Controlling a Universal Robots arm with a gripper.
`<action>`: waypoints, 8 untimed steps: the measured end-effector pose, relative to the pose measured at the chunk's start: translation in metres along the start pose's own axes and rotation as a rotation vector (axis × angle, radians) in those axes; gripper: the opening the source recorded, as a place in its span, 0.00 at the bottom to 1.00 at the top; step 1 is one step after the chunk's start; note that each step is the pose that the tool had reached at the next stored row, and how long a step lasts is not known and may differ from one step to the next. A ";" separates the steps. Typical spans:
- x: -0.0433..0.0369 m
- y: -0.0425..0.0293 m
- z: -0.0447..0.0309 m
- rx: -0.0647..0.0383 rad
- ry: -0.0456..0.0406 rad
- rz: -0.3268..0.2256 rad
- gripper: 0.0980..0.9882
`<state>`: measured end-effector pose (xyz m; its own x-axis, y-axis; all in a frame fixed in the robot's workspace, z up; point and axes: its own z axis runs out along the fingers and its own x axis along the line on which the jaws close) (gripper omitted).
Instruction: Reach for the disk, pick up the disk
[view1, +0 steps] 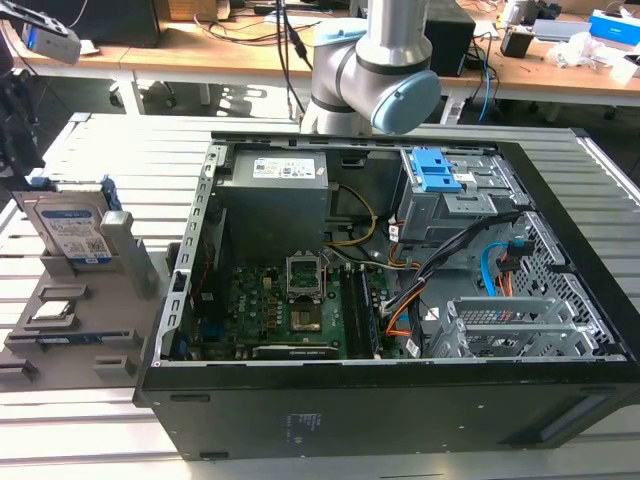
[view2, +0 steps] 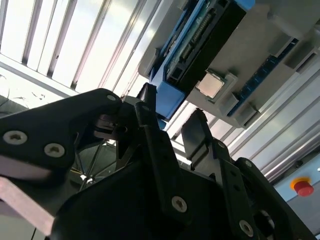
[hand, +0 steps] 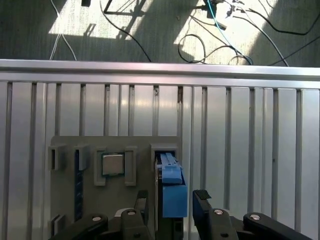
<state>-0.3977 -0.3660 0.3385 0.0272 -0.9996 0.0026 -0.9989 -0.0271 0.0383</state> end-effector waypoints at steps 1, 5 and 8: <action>0.0000 -0.0001 0.0018 0.000 0.0011 -0.001 0.43; -0.0001 -0.0009 0.0094 0.000 0.0042 -0.003 0.43; 0.0000 -0.0031 0.0164 0.000 0.0053 -0.003 0.43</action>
<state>-0.3952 -0.3659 0.3221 0.0303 -0.9995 0.0078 -0.9988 -0.0300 0.0385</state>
